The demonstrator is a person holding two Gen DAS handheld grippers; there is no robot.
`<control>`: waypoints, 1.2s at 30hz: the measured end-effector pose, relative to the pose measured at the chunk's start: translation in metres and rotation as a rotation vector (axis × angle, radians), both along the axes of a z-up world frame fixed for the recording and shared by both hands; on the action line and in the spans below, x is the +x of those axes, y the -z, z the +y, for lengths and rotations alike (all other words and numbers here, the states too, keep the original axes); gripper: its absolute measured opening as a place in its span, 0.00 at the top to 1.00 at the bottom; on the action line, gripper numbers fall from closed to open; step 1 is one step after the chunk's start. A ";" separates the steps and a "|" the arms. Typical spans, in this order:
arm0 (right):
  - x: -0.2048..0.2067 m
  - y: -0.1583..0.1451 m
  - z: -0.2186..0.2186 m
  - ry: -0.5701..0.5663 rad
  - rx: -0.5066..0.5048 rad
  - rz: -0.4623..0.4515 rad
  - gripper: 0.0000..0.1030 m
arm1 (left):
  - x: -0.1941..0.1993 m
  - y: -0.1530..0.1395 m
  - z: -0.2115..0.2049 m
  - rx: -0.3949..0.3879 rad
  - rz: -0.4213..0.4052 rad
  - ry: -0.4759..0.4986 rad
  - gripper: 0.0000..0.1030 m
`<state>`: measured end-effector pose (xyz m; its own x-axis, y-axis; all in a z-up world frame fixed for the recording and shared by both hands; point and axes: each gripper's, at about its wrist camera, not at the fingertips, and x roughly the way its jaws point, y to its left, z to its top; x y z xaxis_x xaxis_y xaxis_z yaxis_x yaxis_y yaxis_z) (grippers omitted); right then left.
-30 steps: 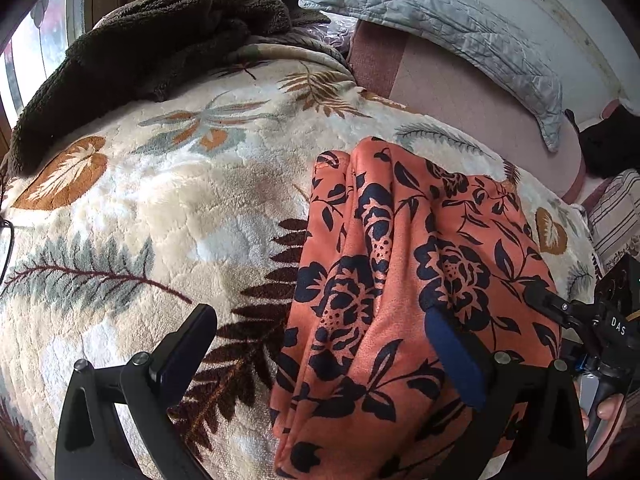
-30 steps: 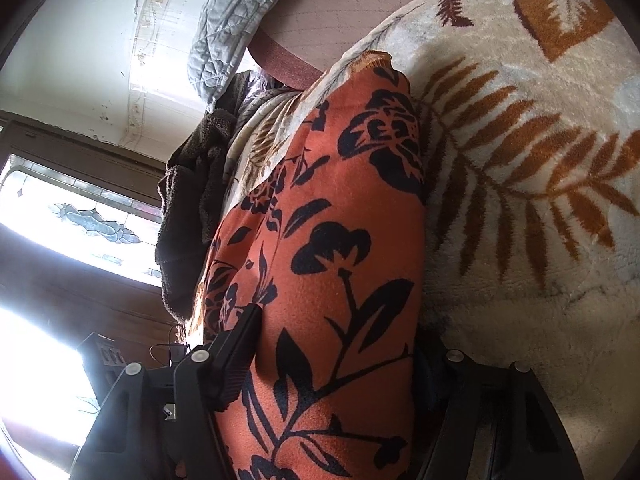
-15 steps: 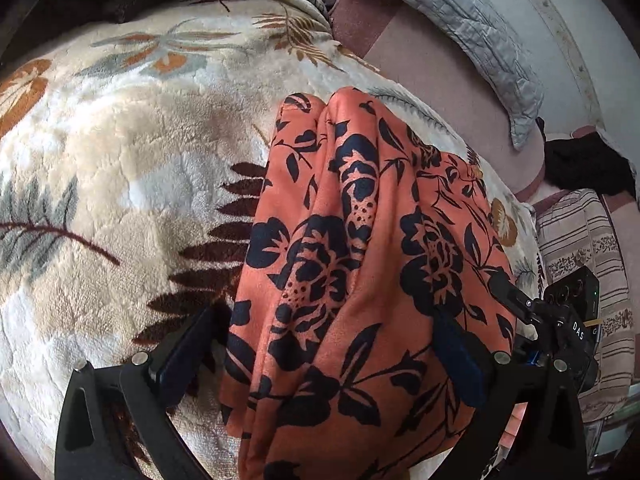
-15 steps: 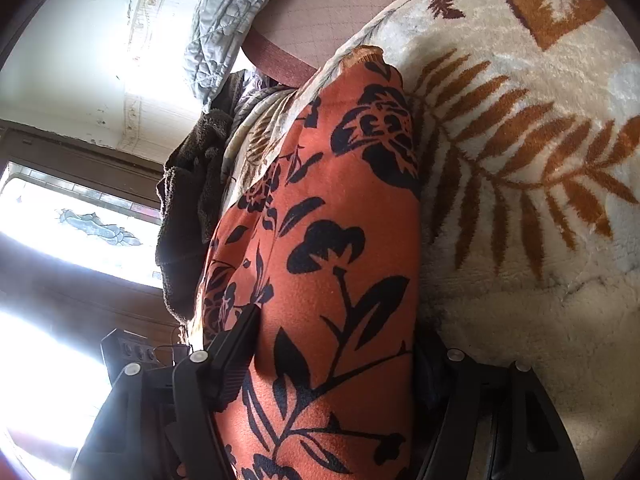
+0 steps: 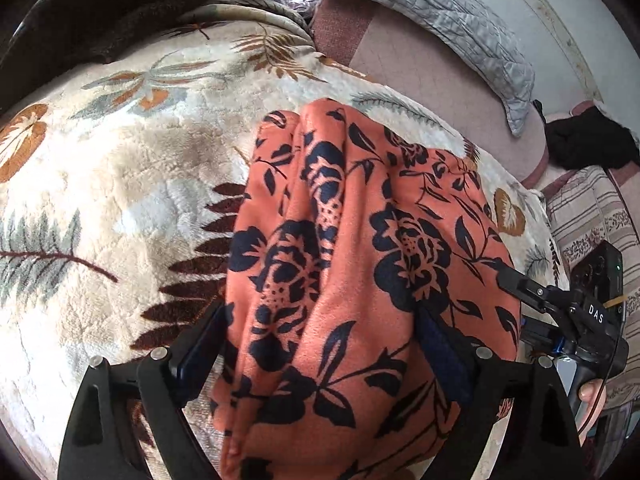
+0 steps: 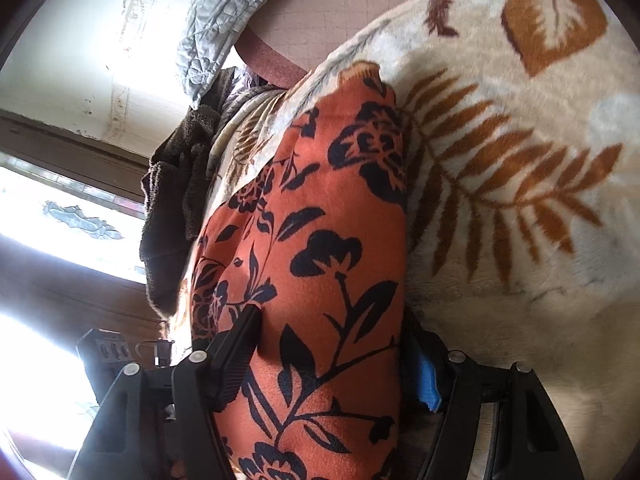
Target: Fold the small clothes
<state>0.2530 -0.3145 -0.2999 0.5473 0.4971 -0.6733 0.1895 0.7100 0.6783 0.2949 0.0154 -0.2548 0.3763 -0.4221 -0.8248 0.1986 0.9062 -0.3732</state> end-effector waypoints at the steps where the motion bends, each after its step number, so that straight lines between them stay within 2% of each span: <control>1: -0.003 -0.011 -0.002 0.014 -0.070 -0.025 0.31 | 0.000 -0.003 0.006 0.006 -0.011 -0.022 0.11; 4: -0.017 -0.047 -0.005 0.075 -0.293 -0.130 0.30 | -0.001 -0.012 0.022 0.020 -0.048 -0.072 0.11; 5: -0.023 -0.056 -0.004 0.076 -0.329 -0.180 0.30 | -0.003 -0.014 0.024 0.039 -0.063 -0.085 0.11; 8: -0.029 -0.068 0.011 -0.019 -0.313 -0.269 0.33 | -0.009 -0.012 0.020 0.193 -0.081 -0.095 0.11; 9: -0.029 -0.067 0.020 -0.056 -0.317 -0.271 0.36 | -0.009 -0.007 0.017 0.241 -0.074 -0.091 0.11; 10: -0.025 -0.062 0.030 -0.101 -0.316 -0.255 0.43 | -0.010 -0.002 0.016 0.267 -0.059 -0.088 0.11; 12: -0.016 -0.042 0.048 -0.173 -0.338 -0.181 0.45 | -0.009 0.003 0.017 0.257 -0.041 -0.087 0.10; 14: -0.012 -0.035 0.055 -0.176 -0.389 -0.158 0.45 | -0.009 0.001 0.019 0.260 -0.050 -0.087 0.10; 18: 0.006 -0.061 0.056 -0.143 -0.334 -0.210 0.45 | -0.010 0.001 0.021 0.254 -0.041 -0.090 0.10; 21: 0.045 -0.066 0.075 -0.215 -0.281 -0.173 0.45 | -0.011 0.000 0.023 0.262 -0.042 -0.090 0.10; 24: 0.086 -0.052 0.108 -0.287 -0.267 -0.094 0.45 | -0.010 0.000 0.023 0.272 -0.044 -0.085 0.10; 28: 0.129 -0.019 0.144 -0.346 -0.193 0.024 0.44 | -0.010 -0.001 0.021 0.291 -0.056 -0.083 0.10; 32: 0.138 -0.014 0.147 -0.305 -0.181 0.020 0.43 | -0.009 -0.003 0.018 0.312 -0.077 -0.071 0.10; 36: 0.118 -0.031 0.131 -0.278 -0.152 -0.020 0.43 | -0.009 -0.003 0.018 0.319 -0.082 -0.071 0.10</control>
<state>0.3714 -0.1839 -0.2687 0.4181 0.5238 -0.7422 -0.0384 0.8264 0.5617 0.2861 0.0330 -0.2514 0.4665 -0.1174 -0.8767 0.1481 0.9875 -0.0534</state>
